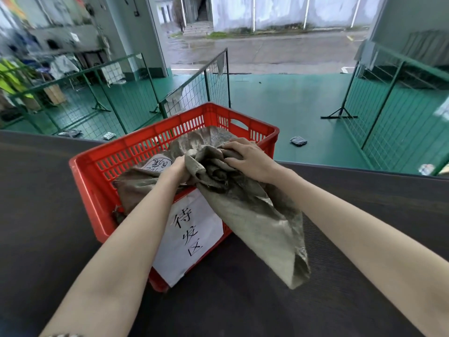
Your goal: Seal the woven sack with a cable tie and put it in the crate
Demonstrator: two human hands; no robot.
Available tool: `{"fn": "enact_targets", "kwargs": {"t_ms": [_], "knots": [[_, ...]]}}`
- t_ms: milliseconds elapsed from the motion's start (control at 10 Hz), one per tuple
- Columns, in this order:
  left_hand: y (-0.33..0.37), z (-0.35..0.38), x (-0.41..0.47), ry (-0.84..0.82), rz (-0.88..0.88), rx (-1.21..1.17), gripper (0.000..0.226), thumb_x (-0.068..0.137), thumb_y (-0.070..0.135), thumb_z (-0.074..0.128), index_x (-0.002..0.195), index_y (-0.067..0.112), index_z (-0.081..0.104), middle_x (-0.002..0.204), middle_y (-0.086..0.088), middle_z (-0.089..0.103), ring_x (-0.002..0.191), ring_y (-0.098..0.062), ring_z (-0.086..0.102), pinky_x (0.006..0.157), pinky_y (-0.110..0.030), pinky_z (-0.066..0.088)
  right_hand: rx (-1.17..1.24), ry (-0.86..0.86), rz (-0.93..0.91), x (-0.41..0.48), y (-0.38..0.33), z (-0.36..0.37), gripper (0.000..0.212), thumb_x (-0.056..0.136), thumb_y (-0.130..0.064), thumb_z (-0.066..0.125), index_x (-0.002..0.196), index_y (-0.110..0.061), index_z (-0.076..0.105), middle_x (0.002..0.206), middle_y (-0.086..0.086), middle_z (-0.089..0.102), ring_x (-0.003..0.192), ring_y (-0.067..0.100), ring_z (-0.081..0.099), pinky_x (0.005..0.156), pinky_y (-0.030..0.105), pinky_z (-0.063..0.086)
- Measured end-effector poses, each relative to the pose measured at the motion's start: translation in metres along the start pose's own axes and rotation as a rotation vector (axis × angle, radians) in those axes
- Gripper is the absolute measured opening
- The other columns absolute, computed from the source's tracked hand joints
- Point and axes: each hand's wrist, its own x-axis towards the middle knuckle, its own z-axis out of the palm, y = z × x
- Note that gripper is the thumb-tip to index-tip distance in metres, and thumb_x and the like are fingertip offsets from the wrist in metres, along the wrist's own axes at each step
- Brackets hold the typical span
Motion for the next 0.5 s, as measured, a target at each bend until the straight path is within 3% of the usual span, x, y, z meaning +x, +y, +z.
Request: {"fn": "enact_targets", "kwargs": {"t_ms": [100,200,300,400,500], "knots": [[0.001,-0.004,0.002,0.041,0.248,0.249,0.007,0.092,0.014,0.058,0.098,0.014,0.061,0.098,-0.003,0.062,0.095,-0.020,0.056,0.072,-0.026,0.047,0.111,0.118,0.014,-0.022,0.006,-0.011,0.046,0.086,-0.036,0.057,0.130,-0.022,0.053,0.142,0.002,0.046,0.132,0.022,0.039,0.114,0.042,0.026],[0.021,-0.014,-0.020,0.081,0.343,0.221,0.017,0.093,0.008,0.049,0.106,0.010,0.061,0.109,-0.009,0.066,0.101,-0.026,0.060,0.086,-0.034,0.045,0.258,0.183,0.058,-0.044,0.011,-0.021,0.040,0.083,-0.030,0.066,0.122,-0.020,0.061,0.132,0.001,0.057,0.121,0.015,0.051,0.104,0.028,0.037],[0.041,-0.020,-0.045,0.101,0.429,0.234,0.047,0.085,-0.009,0.046,0.127,0.009,0.057,0.127,-0.012,0.062,0.120,-0.026,0.055,0.107,-0.037,0.041,0.377,0.222,0.126,-0.068,0.017,-0.029,0.028,0.082,-0.026,0.069,0.109,-0.020,0.068,0.106,-0.001,0.068,0.097,0.011,0.062,0.081,0.018,0.044],[0.057,-0.021,-0.072,0.089,0.542,0.280,0.062,0.080,-0.016,0.043,0.134,0.014,0.053,0.134,-0.006,0.058,0.127,-0.021,0.051,0.110,-0.035,0.039,0.449,0.217,0.168,-0.086,0.025,-0.031,0.019,0.082,-0.025,0.068,0.100,-0.020,0.071,0.097,-0.002,0.072,0.089,0.008,0.065,0.078,0.020,0.046],[0.071,-0.002,-0.104,0.091,0.634,0.296,0.053,0.085,-0.007,0.048,0.133,0.015,0.054,0.130,-0.007,0.060,0.119,-0.020,0.055,0.105,-0.036,0.044,0.482,0.230,0.178,-0.106,0.028,-0.037,0.017,0.085,-0.024,0.063,0.098,-0.018,0.073,0.098,-0.001,0.072,0.094,0.010,0.064,0.080,0.022,0.045]]}}
